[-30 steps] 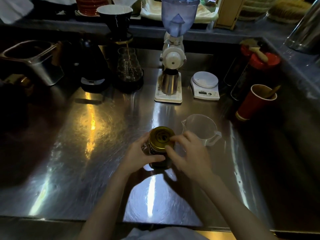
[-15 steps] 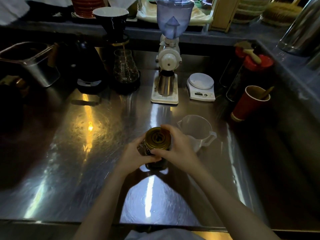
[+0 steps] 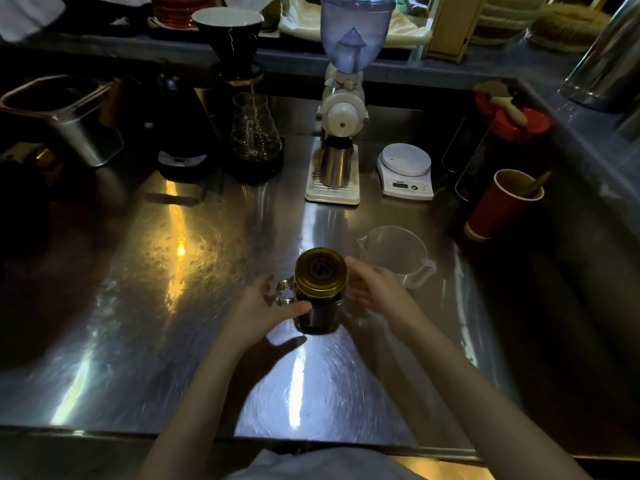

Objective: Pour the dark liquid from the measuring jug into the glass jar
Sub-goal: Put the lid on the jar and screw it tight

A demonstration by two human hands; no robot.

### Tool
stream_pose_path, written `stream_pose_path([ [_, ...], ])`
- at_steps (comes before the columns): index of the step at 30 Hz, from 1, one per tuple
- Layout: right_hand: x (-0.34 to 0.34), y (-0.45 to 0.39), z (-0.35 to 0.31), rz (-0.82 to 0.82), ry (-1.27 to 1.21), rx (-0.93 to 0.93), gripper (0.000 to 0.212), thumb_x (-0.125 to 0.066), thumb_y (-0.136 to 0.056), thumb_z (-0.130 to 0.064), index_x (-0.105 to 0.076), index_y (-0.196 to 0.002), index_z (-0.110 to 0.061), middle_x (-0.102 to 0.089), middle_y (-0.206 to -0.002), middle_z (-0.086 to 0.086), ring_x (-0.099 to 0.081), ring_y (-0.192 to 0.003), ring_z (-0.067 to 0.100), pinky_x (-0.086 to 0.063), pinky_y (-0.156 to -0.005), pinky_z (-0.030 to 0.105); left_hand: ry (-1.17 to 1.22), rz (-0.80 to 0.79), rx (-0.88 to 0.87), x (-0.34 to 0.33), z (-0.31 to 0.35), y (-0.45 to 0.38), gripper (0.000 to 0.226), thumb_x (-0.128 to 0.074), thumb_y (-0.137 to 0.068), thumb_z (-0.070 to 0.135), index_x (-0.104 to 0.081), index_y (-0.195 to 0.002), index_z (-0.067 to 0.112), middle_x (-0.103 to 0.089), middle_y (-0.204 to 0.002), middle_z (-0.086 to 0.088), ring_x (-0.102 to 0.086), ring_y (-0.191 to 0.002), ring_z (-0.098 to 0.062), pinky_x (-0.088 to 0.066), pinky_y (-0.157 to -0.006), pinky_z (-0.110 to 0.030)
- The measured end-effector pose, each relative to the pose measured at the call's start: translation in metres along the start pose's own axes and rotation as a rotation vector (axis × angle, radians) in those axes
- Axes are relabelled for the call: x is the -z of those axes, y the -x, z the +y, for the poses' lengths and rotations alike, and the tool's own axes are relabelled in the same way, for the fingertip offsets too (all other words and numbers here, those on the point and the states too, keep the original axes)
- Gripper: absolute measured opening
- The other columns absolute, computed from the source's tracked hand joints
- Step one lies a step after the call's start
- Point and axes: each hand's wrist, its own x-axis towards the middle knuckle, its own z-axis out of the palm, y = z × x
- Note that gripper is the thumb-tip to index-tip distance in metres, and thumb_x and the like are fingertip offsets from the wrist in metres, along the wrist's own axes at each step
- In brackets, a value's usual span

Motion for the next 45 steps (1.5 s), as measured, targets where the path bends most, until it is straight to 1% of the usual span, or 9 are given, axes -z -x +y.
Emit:
stream_pose_path([
  [2, 0.001, 0.001, -0.002, -0.026, 0.016, -0.003, 0.052, -0.058, -0.086, -0.042, -0.062, -0.111, 0.004, -0.066, -0.11, 0.024, -0.065, -0.097, 0.03, -0.054, -0.073, 0.027, 0.01, 0.027, 0.023, -0.002, 0.002, 0.004, 0.056, -0.082, -0.059, 0.03, -0.056, -0.105, 0.015, -0.063, -0.111, -0.007, -0.059, -0.105, -0.024, -0.047, -0.093, -0.04],
  [5, 0.001, 0.002, -0.002, -0.004, 0.079, 0.057, 0.053, -0.062, -0.086, -0.035, -0.061, -0.103, 0.015, -0.066, -0.103, 0.032, -0.067, -0.095, 0.034, -0.055, -0.076, 0.032, -0.009, 0.073, 0.01, -0.007, 0.004, 0.005, 0.034, -0.082, -0.06, 0.027, -0.063, -0.089, 0.022, -0.071, -0.093, -0.007, -0.065, -0.088, -0.023, -0.052, -0.086, -0.044],
  [11, -0.002, 0.002, -0.009, -0.027, 0.092, 0.08, 0.048, -0.065, -0.084, -0.031, -0.063, -0.098, 0.015, -0.069, -0.097, 0.03, -0.069, -0.089, 0.032, -0.055, -0.084, 0.039, -0.098, 0.149, 0.022, -0.006, 0.013, 0.0, 0.025, -0.082, -0.058, 0.031, -0.06, -0.07, 0.026, -0.064, -0.067, 0.003, -0.061, -0.068, -0.016, -0.047, -0.062, -0.029],
  [15, -0.004, -0.01, -0.023, -0.026, 0.069, 0.105, 0.046, -0.065, -0.084, -0.029, -0.064, -0.098, 0.015, -0.069, -0.092, 0.03, -0.069, -0.082, 0.028, -0.055, -0.083, 0.042, -0.177, 0.174, -0.016, 0.008, 0.032, -0.005, 0.03, -0.079, -0.064, 0.031, -0.065, -0.087, 0.017, -0.055, -0.061, 0.012, -0.05, -0.057, 0.0, -0.034, -0.041, -0.007],
  [21, -0.002, -0.047, -0.067, 0.02, 0.078, 0.244, 0.045, -0.067, -0.083, -0.028, -0.065, -0.091, 0.017, -0.069, -0.089, 0.033, -0.068, -0.083, 0.037, -0.056, -0.075, 0.043, -0.012, 0.193, -0.053, 0.025, 0.073, -0.04, 0.028, -0.079, -0.065, 0.015, -0.06, -0.086, 0.014, -0.059, -0.068, 0.006, -0.053, -0.058, -0.001, -0.039, -0.037, -0.006],
  [27, 0.005, -0.102, -0.094, -0.005, 0.061, 0.247, 0.044, -0.066, -0.083, -0.032, -0.065, -0.086, 0.012, -0.064, -0.064, 0.005, -0.061, -0.06, 0.011, -0.048, -0.053, 0.019, 0.027, 0.254, -0.086, 0.027, 0.093, -0.093, 0.033, -0.078, -0.066, 0.016, -0.064, -0.094, 0.005, -0.068, -0.078, -0.003, -0.061, -0.065, -0.009, -0.045, -0.046, -0.01],
  [34, 0.011, -0.148, -0.099, 0.018, 0.102, 0.184, 0.031, -0.063, -0.085, -0.031, -0.065, -0.084, 0.0, -0.071, -0.094, 0.021, -0.069, -0.088, 0.026, -0.055, -0.088, 0.046, -0.056, 0.298, -0.036, 0.02, 0.089, -0.15, 0.045, -0.082, -0.06, 0.028, -0.068, -0.097, 0.007, -0.066, -0.081, -0.003, -0.059, -0.066, -0.007, -0.038, -0.045, -0.005],
  [42, 0.006, -0.169, -0.09, 0.027, 0.173, 0.151, 0.057, -0.065, -0.075, -0.05, -0.068, -0.087, 0.006, -0.073, -0.088, 0.024, -0.069, -0.087, 0.036, -0.051, -0.087, 0.057, -0.085, 0.304, 0.034, 0.015, 0.073, -0.169, 0.051, -0.081, -0.059, 0.036, -0.066, -0.101, 0.012, -0.071, -0.088, -0.009, -0.065, -0.081, -0.021, -0.054, -0.073, -0.034],
  [45, 0.005, -0.172, -0.09, 0.042, 0.155, 0.144, 0.078, -0.063, -0.06, -0.062, -0.065, -0.088, 0.011, -0.069, -0.09, 0.03, -0.067, -0.087, 0.041, -0.05, -0.085, 0.059, -0.091, 0.296, 0.028, 0.016, 0.075, -0.169, 0.039, -0.08, -0.06, 0.036, -0.067, -0.091, 0.015, -0.065, -0.074, -0.003, -0.064, -0.079, -0.023, -0.049, -0.062, -0.028],
])
